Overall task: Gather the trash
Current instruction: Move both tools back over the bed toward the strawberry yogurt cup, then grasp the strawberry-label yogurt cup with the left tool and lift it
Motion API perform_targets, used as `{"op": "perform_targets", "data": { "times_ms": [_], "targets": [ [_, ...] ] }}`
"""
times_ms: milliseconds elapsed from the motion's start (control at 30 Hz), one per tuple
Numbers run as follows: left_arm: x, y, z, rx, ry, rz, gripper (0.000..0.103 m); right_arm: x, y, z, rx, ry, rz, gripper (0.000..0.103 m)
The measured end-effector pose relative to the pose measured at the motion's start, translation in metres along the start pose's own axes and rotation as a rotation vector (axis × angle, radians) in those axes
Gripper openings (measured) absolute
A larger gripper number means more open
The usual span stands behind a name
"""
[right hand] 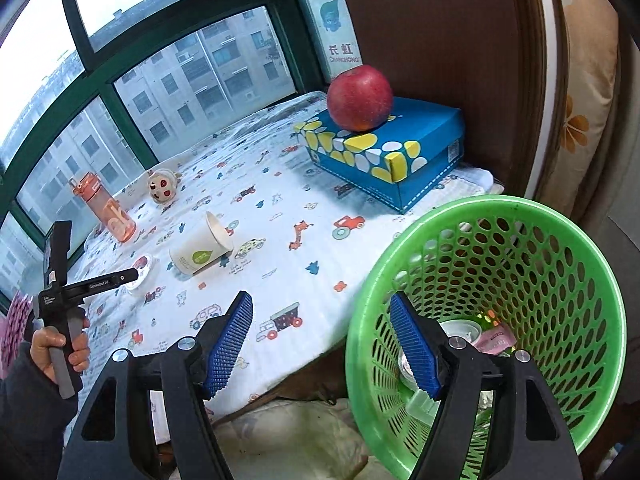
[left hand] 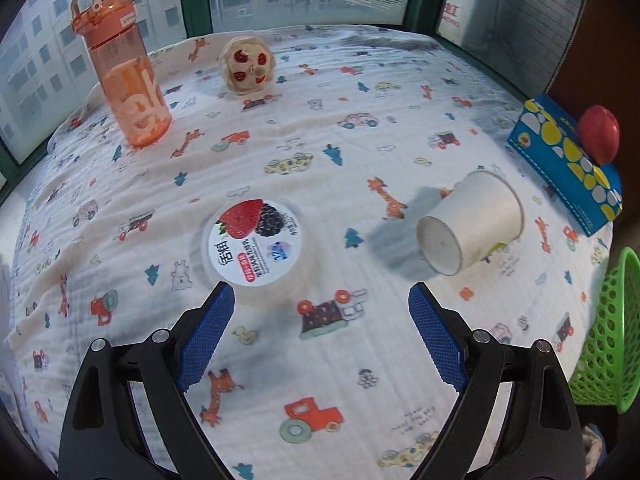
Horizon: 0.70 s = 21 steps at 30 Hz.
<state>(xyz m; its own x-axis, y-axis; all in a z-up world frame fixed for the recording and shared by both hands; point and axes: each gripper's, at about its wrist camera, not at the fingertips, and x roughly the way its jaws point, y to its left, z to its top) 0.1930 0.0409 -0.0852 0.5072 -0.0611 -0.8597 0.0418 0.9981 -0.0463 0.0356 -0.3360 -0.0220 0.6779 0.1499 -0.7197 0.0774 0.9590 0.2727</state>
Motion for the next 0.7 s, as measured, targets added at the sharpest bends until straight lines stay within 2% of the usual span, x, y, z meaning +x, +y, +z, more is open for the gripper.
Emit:
{"op": "perform_targets", "data": {
  "times_ms": [233, 533, 700],
  "targets": [
    [0.025, 0.029, 0.006, -0.021, 0.021, 0.015, 0.088, 0.02, 0.027, 0.004, -0.033, 0.031, 0.028, 0.069],
    [0.051, 0.039, 0.01, -0.024, 0.059, 0.012, 0.088, 0.04, 0.047, 0.008, -0.061, 0.061, 0.04, 0.069],
    [0.057, 0.04, 0.01, -0.019, 0.062, 0.01, 0.091, 0.05, 0.055, 0.009, -0.074, 0.079, 0.048, 0.069]
  ]
}}
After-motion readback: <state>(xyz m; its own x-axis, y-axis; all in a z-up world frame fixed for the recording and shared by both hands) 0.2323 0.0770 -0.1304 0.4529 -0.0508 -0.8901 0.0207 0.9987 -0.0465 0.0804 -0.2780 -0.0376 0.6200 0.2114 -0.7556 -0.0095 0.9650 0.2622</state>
